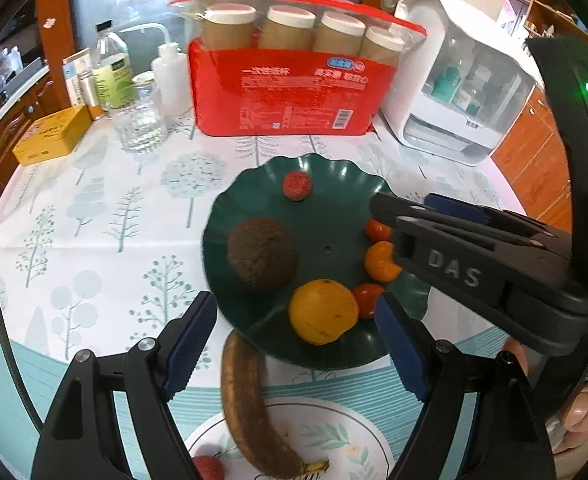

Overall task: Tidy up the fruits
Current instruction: 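Move both tools back toward the fruits on the white plate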

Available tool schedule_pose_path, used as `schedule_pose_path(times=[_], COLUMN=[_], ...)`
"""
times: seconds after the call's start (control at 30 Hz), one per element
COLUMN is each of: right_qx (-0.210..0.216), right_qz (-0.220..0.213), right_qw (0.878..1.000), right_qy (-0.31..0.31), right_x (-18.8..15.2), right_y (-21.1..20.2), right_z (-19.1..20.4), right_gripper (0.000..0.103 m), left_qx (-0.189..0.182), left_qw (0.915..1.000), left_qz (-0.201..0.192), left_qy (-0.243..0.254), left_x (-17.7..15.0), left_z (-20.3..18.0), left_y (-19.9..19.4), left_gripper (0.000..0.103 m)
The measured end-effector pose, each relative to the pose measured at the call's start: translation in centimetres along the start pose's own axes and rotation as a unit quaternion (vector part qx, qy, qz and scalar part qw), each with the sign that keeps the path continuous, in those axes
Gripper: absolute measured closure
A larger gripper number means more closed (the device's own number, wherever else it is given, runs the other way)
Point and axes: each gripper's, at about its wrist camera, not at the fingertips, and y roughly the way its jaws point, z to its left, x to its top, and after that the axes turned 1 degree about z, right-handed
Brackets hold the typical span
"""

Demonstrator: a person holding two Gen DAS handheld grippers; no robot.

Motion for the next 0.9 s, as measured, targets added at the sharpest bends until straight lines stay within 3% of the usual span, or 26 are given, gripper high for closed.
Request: schedule_pose_path(times=[0.53,0.9], right_qx=[-0.005,0.001], right_qz=[-0.031,-0.052], right_qw=[1.0,0.999], right_qy=[-0.005,-0.01], right_x=[-3.5,-6.9], right_y=[-7.5,-13.6], right_z=[1.3,2.1], right_gripper=[0.053,0.053], left_qx=[0.02,0.008], left_qw=[0.9981,0.9958], left_qz=[-0.044,-0.082], left_qy=[-0.039,-0.04], left_x=[-2.2,-4.0], left_z=[2.6,2.6], left_y=[-7.0,-12.6], left_gripper=[0.022,0.019])
